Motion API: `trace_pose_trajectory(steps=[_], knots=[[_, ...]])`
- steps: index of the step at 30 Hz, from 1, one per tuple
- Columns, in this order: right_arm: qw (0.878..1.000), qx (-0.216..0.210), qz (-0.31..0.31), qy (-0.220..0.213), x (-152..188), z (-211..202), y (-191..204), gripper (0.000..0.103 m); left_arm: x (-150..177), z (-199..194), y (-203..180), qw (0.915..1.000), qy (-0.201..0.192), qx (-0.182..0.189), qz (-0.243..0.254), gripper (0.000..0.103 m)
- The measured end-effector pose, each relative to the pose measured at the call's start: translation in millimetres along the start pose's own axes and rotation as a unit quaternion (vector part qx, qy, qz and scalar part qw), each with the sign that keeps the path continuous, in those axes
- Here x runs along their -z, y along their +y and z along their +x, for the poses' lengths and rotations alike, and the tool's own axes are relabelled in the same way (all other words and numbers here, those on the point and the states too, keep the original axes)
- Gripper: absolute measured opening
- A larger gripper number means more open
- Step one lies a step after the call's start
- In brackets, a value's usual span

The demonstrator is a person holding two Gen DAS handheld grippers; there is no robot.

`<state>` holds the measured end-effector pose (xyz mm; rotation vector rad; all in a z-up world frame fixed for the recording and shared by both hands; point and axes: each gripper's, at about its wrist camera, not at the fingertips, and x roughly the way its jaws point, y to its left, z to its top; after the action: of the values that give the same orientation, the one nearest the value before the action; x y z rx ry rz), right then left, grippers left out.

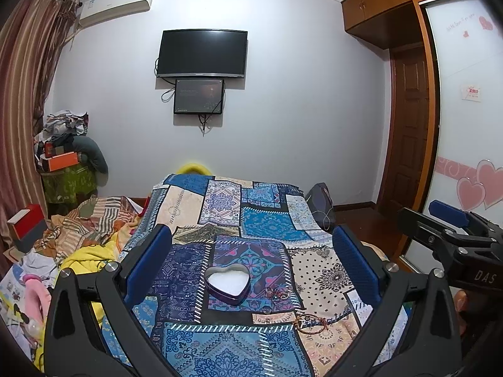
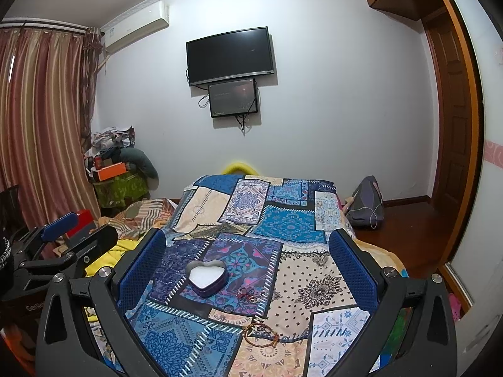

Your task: Organize jewelry

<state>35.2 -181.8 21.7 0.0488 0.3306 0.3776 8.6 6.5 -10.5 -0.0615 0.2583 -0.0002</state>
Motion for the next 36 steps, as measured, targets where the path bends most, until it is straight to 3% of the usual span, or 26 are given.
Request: trace_pose_trajectory(steps=[36], knots=[[1.0, 0.002, -0.004, 0.008, 4.7, 5.5, 3.8, 0.103, -1.2, 2.9, 5.1, 1.0, 0.003, -0.007, -0.004, 0.103]])
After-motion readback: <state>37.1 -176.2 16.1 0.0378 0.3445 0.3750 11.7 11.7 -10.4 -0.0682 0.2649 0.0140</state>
